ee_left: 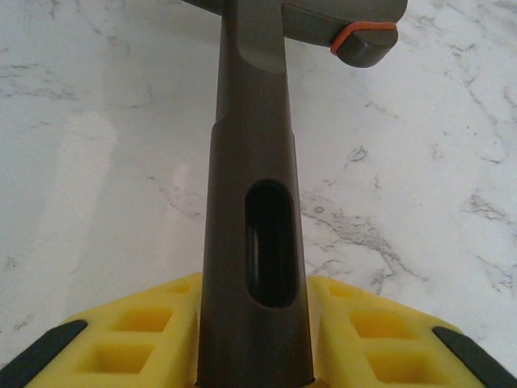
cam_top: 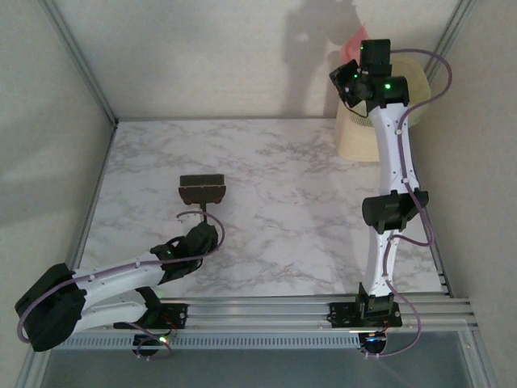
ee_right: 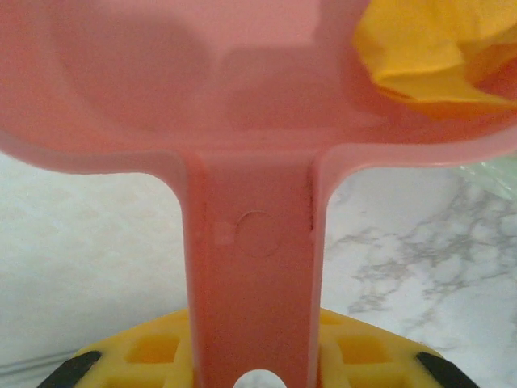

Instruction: Sweep away the paper scraps from the table

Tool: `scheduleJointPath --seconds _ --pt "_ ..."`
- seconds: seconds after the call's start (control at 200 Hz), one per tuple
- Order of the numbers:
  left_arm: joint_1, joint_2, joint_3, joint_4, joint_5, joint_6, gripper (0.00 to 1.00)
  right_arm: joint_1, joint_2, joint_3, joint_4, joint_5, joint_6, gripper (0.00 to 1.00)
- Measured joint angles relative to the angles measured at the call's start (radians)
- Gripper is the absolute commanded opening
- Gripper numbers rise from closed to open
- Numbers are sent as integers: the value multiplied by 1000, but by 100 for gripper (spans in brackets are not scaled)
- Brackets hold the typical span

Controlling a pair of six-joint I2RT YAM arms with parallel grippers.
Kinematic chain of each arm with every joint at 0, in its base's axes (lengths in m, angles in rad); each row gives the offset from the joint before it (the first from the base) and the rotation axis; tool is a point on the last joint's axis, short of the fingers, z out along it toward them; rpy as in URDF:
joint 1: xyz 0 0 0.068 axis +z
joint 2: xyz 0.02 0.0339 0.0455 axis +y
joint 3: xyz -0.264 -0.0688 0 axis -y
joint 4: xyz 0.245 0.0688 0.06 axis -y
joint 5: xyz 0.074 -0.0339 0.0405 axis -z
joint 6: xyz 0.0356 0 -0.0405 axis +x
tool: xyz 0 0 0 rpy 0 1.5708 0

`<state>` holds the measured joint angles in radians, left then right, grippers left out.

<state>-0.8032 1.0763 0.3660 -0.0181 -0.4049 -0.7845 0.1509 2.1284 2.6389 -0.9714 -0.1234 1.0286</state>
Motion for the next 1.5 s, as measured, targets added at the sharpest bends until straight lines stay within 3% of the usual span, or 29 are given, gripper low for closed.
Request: scheduleJointPath --seconds 0.481,0.676,0.776,1.146,1.497 --pt "0 -69 -10 26 -41 2 0 -89 -3 -187 256 -157 298 0" --pt "0 -69 -11 26 -45 2 0 -163 -160 -604 614 -247 457 0" --pt "0 -69 -11 26 -45 2 0 -190 -224 -723 719 -253 528 0" --pt "0 -68 -16 26 -45 2 0 -241 -225 -792 1023 -322 677 0" --pt "0 -36 -16 28 -45 2 0 -241 -121 -761 1285 -422 772 0"
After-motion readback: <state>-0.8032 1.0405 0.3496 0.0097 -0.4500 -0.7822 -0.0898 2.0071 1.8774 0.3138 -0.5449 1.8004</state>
